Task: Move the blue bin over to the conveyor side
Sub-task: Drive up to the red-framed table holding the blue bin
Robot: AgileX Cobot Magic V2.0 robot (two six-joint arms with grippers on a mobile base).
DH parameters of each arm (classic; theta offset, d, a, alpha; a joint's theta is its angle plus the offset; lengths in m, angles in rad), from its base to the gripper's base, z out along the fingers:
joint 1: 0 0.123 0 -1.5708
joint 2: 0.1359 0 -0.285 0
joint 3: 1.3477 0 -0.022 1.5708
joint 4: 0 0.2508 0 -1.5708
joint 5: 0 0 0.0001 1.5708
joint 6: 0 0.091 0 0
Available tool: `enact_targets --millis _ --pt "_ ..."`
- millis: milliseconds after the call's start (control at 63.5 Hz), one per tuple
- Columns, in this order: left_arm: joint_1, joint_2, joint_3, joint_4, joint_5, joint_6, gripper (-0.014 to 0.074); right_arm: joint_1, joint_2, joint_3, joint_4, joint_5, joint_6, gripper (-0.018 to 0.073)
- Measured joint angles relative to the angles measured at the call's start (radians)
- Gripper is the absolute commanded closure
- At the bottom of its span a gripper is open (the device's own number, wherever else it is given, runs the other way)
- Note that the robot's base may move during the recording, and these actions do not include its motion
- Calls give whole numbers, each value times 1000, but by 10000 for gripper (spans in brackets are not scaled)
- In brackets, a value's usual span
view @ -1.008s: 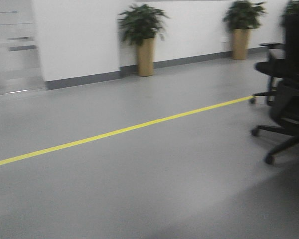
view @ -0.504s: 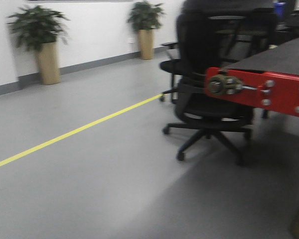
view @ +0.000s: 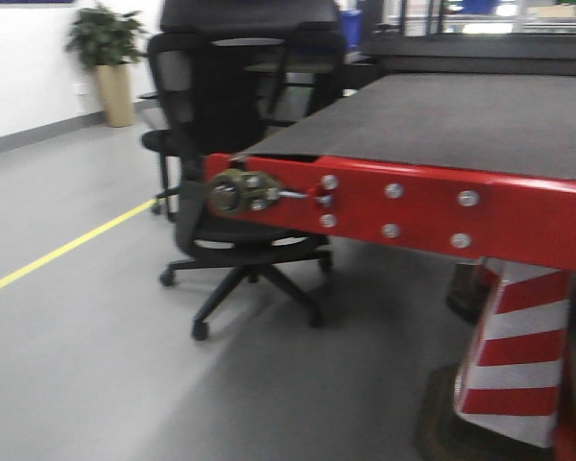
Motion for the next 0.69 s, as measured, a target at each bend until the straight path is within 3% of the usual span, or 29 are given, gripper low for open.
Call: enact_targets --millis 693 --pt "0 0 0 0 0 0 615 0 0 0 0 0 2 639"
